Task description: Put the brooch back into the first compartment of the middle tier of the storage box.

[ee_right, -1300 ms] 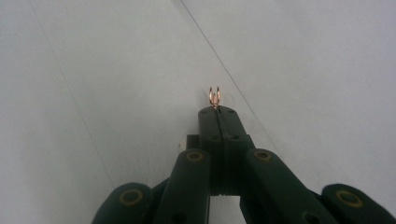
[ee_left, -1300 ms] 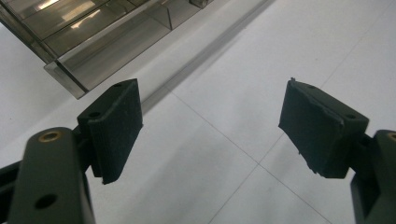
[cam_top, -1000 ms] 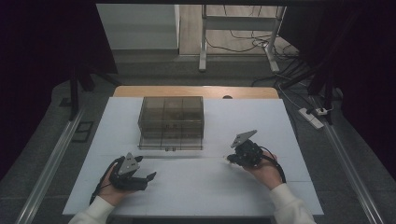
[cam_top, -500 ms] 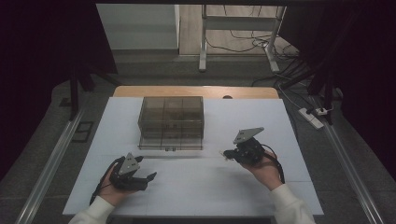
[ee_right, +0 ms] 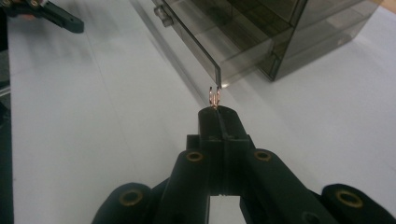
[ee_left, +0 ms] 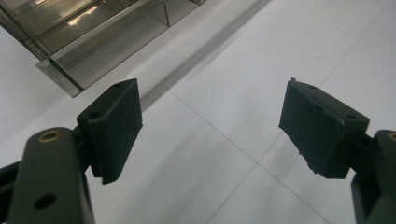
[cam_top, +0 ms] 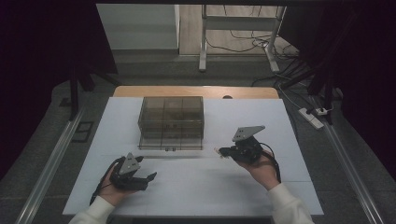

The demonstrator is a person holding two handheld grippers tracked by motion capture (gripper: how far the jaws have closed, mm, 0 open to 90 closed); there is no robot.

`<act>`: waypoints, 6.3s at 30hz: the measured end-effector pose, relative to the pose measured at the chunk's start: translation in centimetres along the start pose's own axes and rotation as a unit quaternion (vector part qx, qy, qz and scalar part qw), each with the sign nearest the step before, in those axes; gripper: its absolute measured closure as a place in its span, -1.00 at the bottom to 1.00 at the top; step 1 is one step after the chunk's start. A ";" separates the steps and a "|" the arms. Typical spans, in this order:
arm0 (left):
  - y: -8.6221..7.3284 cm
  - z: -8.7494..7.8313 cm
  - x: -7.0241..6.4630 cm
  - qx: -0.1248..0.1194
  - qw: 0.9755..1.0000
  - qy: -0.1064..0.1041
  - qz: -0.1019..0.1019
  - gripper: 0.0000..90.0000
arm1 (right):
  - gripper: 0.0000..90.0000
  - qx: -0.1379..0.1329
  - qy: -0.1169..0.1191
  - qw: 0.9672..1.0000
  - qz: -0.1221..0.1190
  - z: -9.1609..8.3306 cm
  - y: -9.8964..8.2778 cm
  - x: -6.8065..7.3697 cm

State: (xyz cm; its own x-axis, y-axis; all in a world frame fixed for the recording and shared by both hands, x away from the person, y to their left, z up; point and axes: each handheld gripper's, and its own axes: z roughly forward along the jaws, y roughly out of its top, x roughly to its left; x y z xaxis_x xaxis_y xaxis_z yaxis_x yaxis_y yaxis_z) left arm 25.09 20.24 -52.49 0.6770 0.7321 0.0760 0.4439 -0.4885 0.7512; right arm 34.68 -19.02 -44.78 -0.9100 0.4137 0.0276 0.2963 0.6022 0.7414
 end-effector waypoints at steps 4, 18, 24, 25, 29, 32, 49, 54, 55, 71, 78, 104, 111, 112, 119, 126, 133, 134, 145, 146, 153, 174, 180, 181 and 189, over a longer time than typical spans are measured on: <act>0.0 0.0 0.0 0.000 1.000 0.000 0.000 -0.54 | 0.99 -0.007 0.003 1.000 -0.005 0.2 0.6 0.3; 0.0 0.1 -0.1 0.003 1.000 -0.001 0.002 -0.54 | 0.99 -0.025 0.025 0.999 -0.026 2.2 3.0 1.6; 0.0 0.1 -0.1 0.004 1.000 -0.002 0.003 -0.54 | 0.99 -0.033 0.034 0.998 -0.033 3.1 3.9 2.1; 0.0 0.2 -0.1 0.005 1.000 -0.001 0.003 -0.54 | 0.99 -0.034 0.038 0.998 -0.033 3.3 4.0 2.1; 0.0 0.2 -0.1 0.005 1.000 -0.001 0.004 -0.54 | 0.99 -0.033 0.042 0.998 -0.034 4.0 4.3 2.3; 0.0 0.1 -0.1 0.005 1.000 -0.001 0.003 -0.54 | 0.99 -0.033 0.044 0.998 -0.034 4.5 4.5 2.3; 0.0 0.1 -0.1 0.003 1.000 0.001 0.004 -0.54 | 0.99 -0.052 0.041 0.997 -0.040 6.2 5.5 2.8; -0.1 0.0 0.0 0.002 1.000 0.002 0.002 -0.54 | 0.99 -0.058 0.044 0.997 -0.040 6.6 5.8 2.8; -0.1 0.0 0.0 0.002 1.000 0.002 0.002 -0.54 | 0.99 -0.058 0.044 0.996 -0.042 6.7 5.9 2.8; -0.1 0.1 0.1 0.003 1.000 0.001 0.001 -0.54 | 0.99 -0.074 0.067 0.994 -0.036 9.8 8.0 2.8; -0.1 0.0 0.0 0.002 1.000 -0.001 0.003 -0.54 | 0.99 -0.078 0.071 0.994 -0.023 11.6 9.2 2.4; -0.2 0.3 0.0 0.009 1.000 -0.002 0.009 -0.54 | 0.99 -0.061 0.081 0.995 -0.024 16.6 12.4 3.0; -0.2 0.3 0.0 0.011 1.000 -0.002 0.010 -0.54 | 0.98 -0.056 0.080 0.995 -0.029 17.7 12.8 3.1; -0.2 0.3 0.0 0.011 1.000 -0.002 0.010 -0.54 | 0.98 -0.056 0.080 0.995 -0.029 17.8 12.9 3.1; -0.3 0.3 0.0 0.012 1.000 -0.002 0.009 -0.54 | 0.52 -0.061 0.075 0.995 -0.020 18.2 12.7 3.1; -0.3 0.3 0.0 0.012 1.000 -0.002 0.008 -0.54 | 0.32 -0.067 0.067 0.995 -0.008 17.6 12.6 3.0; -0.3 0.3 0.0 0.012 1.000 -0.001 0.008 -0.54 | 0.17 -0.059 0.060 0.996 -0.003 16.3 11.8 2.8; -0.3 0.3 0.0 0.012 1.000 -0.001 0.008 -0.54 | 0.14 -0.059 0.058 0.997 -0.001 16.1 11.6 2.8; -0.3 0.4 0.0 0.014 1.000 0.001 0.007 -0.54 | -0.05 -0.052 0.040 0.998 -0.001 13.7 9.7 2.6; -0.3 0.4 0.0 0.014 1.000 0.001 0.007 -0.54 | -0.06 -0.050 0.038 0.998 -0.001 13.4 9.5 2.6; -0.3 0.4 0.0 0.015 1.000 0.002 0.007 -0.54 | -0.10 -0.059 0.030 0.998 0.000 11.6 8.1 2.6; -0.2 0.4 -0.1 0.014 1.000 0.001 0.006 -0.54 | -0.24 -0.049 -0.009 0.999 0.002 6.5 3.3 3.0; -0.2 0.4 0.0 0.015 1.000 0.001 0.006 -0.55 | -0.24 -0.062 -0.029 0.998 0.012 4.4 1.7 2.7; -0.2 0.4 0.0 0.015 1.000 0.001 0.007 -0.55 | -0.24 -0.065 -0.033 0.997 0.013 4.1 1.5 2.6; -0.2 0.4 0.0 0.015 1.000 0.001 0.006 -0.55 | -0.31 -0.062 -0.052 0.996 0.033 1.8 -1.7 1.9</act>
State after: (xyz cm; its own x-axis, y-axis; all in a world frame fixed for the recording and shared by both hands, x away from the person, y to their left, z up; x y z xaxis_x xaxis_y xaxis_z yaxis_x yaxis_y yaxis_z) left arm 25.22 20.13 -52.93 0.6812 0.7270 0.0866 0.4529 -0.5113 0.7304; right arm 32.96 -18.06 -47.20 -0.8529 0.5219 0.0135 0.3095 0.4846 0.8181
